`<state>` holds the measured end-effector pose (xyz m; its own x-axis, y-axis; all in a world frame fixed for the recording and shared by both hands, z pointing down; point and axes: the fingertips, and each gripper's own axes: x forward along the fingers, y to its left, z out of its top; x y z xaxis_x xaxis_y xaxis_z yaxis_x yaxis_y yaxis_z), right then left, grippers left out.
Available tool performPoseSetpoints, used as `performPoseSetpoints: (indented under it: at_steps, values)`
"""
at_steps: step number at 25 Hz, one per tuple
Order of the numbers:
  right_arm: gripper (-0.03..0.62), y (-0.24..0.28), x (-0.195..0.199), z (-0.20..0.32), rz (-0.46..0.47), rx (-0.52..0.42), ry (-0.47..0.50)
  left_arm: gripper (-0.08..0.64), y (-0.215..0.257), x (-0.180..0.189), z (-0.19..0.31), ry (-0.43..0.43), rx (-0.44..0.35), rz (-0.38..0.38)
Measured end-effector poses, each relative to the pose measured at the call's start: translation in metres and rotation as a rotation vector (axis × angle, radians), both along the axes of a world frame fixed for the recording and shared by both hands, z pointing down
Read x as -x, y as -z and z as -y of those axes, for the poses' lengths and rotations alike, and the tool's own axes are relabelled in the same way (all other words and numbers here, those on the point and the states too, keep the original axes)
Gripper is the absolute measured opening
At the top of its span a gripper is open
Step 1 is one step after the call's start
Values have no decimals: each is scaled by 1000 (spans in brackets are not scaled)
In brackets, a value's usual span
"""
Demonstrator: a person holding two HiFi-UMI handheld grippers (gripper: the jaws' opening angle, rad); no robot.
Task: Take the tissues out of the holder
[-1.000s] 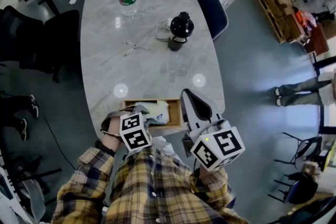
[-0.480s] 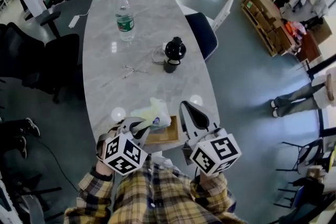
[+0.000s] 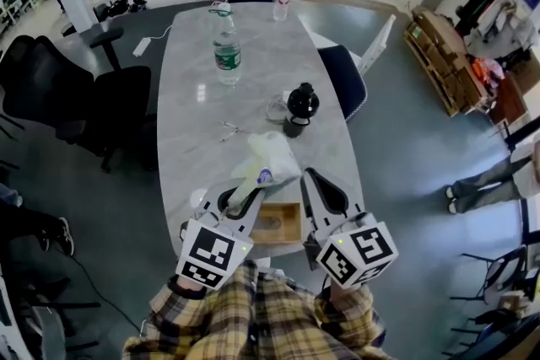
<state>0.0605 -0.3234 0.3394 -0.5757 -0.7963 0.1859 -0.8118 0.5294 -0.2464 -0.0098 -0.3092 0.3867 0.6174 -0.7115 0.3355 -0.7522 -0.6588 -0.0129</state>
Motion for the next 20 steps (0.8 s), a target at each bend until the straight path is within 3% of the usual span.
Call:
performPoseSetpoints:
  at_steps: [6, 20]
  values:
    - [10, 11, 8, 3, 0, -33, 23, 58, 28, 8, 8, 74, -45, -93]
    - [10, 14, 24, 8, -26, -47, 75, 58, 60, 25, 19, 148, -121, -159]
